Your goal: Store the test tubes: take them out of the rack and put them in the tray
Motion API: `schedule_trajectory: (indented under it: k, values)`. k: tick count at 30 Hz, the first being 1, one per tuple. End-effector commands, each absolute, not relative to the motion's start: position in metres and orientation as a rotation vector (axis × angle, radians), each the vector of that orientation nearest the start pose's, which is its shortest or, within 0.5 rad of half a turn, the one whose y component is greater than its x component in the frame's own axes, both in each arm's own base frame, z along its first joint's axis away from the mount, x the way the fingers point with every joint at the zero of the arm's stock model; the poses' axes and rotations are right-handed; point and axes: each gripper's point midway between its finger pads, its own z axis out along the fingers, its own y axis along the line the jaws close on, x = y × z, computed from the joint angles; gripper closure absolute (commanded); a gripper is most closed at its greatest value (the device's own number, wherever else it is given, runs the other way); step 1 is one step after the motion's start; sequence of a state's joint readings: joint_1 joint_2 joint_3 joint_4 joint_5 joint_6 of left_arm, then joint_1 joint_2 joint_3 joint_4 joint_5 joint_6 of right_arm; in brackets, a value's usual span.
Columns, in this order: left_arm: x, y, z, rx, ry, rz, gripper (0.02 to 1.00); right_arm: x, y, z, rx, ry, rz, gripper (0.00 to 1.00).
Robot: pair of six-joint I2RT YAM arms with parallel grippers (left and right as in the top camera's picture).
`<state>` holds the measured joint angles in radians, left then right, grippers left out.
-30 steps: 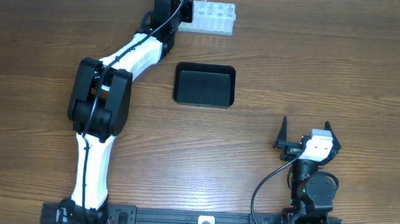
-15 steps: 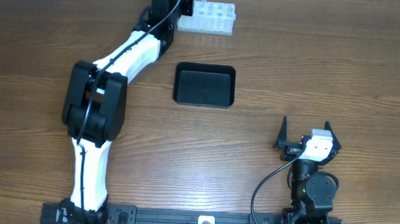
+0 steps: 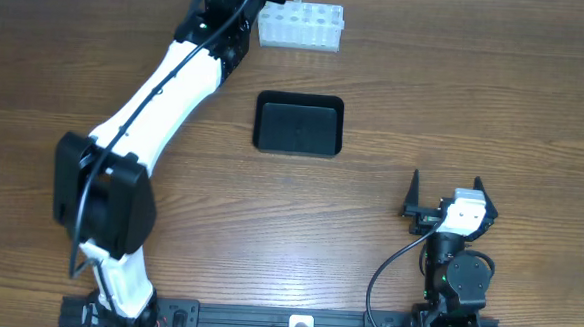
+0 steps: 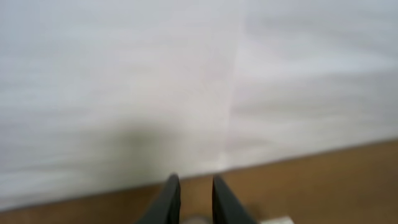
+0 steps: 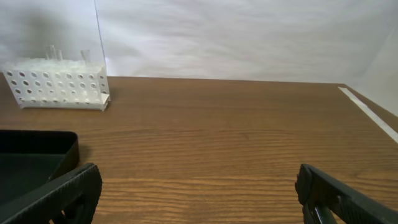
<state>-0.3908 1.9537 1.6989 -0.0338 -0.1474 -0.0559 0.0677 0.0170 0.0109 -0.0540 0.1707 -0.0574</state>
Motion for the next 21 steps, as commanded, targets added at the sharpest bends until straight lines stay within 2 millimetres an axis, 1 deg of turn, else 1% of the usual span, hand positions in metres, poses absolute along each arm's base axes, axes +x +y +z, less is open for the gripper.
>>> schedule_trajectory:
  k: [1,4,5,7,9,13,17,21]
  values:
    - [0.533,-0.219,0.301,0.175,1.932,-0.238,0.901,0.246,-0.013,0.159,0.025,1.639,-0.134,0.007]
    - [0.509,-0.223,0.267,0.159,2.101,-0.244,0.923,0.246,-0.013,0.159,0.026,1.639,-0.134,0.009]
    - [0.501,-0.224,0.253,0.141,2.166,-0.246,0.928,0.246,-0.013,0.159,0.026,1.639,-0.134,0.009]
    - [0.486,-0.225,0.229,0.094,2.274,-0.245,0.974,0.246,-0.013,0.159,0.026,1.639,-0.134,0.009]
    - [0.473,-0.225,0.207,0.051,2.365,-0.218,0.978,0.246,-0.013,0.159,0.025,1.639,-0.134,0.007]
    - [0.462,-0.220,0.179,0.002,2.448,-0.125,0.978,0.246,-0.013,0.159,0.025,1.639,-0.134,0.009]
    - [0.459,-0.218,0.157,-0.011,2.492,-0.096,0.978,0.246,-0.013,0.159,0.026,1.639,-0.134,0.009]
    - [0.453,-0.214,0.128,-0.030,2.552,-0.062,0.967,0.246,-0.013,0.159,0.026,1.639,-0.134,0.009]
